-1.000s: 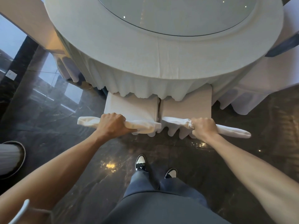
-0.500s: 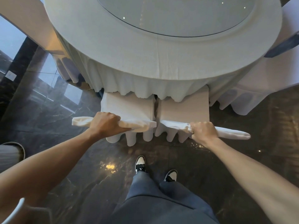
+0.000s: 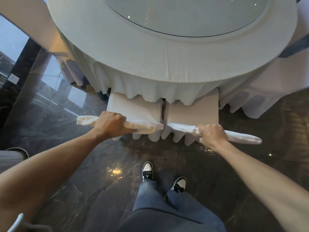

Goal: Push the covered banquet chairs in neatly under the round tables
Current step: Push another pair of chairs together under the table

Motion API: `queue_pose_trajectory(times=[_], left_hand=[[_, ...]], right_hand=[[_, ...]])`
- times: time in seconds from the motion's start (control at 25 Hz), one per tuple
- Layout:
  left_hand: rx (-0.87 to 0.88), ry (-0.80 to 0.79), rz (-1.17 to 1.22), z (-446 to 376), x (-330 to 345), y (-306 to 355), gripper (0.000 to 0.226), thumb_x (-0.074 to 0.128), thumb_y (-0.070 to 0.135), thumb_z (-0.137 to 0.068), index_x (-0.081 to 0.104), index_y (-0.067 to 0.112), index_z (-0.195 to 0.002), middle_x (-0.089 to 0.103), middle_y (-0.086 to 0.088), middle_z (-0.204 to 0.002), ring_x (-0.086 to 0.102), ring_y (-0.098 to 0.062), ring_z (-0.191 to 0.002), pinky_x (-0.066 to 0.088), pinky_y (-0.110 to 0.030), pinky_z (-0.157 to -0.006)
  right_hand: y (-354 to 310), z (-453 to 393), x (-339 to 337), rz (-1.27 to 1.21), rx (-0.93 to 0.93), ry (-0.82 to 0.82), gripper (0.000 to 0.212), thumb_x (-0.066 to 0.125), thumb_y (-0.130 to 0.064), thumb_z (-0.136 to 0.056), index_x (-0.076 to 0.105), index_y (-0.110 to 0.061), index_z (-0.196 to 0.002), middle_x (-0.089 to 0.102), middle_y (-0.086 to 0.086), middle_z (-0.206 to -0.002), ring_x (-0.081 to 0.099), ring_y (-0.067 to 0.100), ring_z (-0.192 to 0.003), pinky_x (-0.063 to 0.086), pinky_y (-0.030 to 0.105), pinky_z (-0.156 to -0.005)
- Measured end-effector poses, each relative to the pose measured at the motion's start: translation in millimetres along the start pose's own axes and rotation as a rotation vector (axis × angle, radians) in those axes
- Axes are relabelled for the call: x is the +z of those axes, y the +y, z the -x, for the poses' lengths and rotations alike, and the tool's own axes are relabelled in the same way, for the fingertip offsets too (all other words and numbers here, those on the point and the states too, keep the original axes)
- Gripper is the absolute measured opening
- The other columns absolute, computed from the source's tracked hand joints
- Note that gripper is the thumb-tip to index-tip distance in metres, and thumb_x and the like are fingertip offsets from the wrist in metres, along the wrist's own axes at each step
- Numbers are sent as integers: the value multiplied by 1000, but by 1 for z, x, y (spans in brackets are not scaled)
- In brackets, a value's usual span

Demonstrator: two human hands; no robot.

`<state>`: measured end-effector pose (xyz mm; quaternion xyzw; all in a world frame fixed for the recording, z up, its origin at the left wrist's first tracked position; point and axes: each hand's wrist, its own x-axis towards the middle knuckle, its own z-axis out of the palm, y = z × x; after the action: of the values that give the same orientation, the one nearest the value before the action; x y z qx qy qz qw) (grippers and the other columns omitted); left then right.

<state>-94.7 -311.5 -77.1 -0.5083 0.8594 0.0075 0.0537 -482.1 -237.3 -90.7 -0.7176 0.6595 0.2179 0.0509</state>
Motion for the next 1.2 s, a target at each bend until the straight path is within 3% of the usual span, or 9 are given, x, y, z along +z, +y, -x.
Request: queue_pose_trajectory(times=[0.28,0.48,0.76,0.88,0.96,1.08,1.2], left_hand=[[-89,61,46,-8,-1,23,75,43,95,-65,61,23,-58,60,7,-58,49,-14,-50,35,-25,-53],[-66,60,52,-11,2,20,77,39,94,-68,70,24,-67,62,7,-65,57,-17,-60,45,-28,-56],[-50,50,18,-11,3,22,77,37,93,-70,67,22,-69,59,7,-68,57,-17,-65,46,-29,-56],[-8,-5,65,-13,1,21,64,50,84,-71,65,27,-96,62,7,-91,57,-19,-83,50,-34,-63],[38,-94,64,-17,-2,18,50,60,64,-78,63,33,-117,67,7,-108,62,-20,-93,50,-36,-70],[19,-174,47,-16,-10,18,25,56,42,-81,69,37,-102,70,7,-82,57,-19,-67,42,-30,-59],[38,-167,28,-18,-13,18,19,55,42,-79,68,37,-91,63,7,-66,50,-19,-57,36,-28,-55]], right_hand=[[-4,-11,-8,-15,5,-2,17,66,-20,-75,63,-21,-91,68,1,-76,64,24,-68,41,31,-60],[-5,-12,-7,1,21,-10,18,66,-20,-75,61,-22,-92,69,1,-79,65,24,-71,39,30,-60],[-15,-17,-8,35,70,-50,19,65,-18,-74,62,-22,-92,70,1,-81,67,24,-73,44,32,-63],[-12,-17,-8,11,30,-70,22,65,-19,-75,58,-22,-96,69,2,-86,66,25,-77,45,33,-65],[-4,-14,-9,-31,-27,-78,24,63,-21,-75,52,-22,-96,67,1,-88,63,25,-77,42,34,-63],[13,-4,-7,-54,-17,-42,25,59,-20,-74,50,-22,-97,65,0,-91,61,26,-82,39,35,-62],[10,-4,-7,-46,64,-58,23,59,-18,-78,56,-20,-100,67,2,-92,63,27,-84,39,35,-64]])
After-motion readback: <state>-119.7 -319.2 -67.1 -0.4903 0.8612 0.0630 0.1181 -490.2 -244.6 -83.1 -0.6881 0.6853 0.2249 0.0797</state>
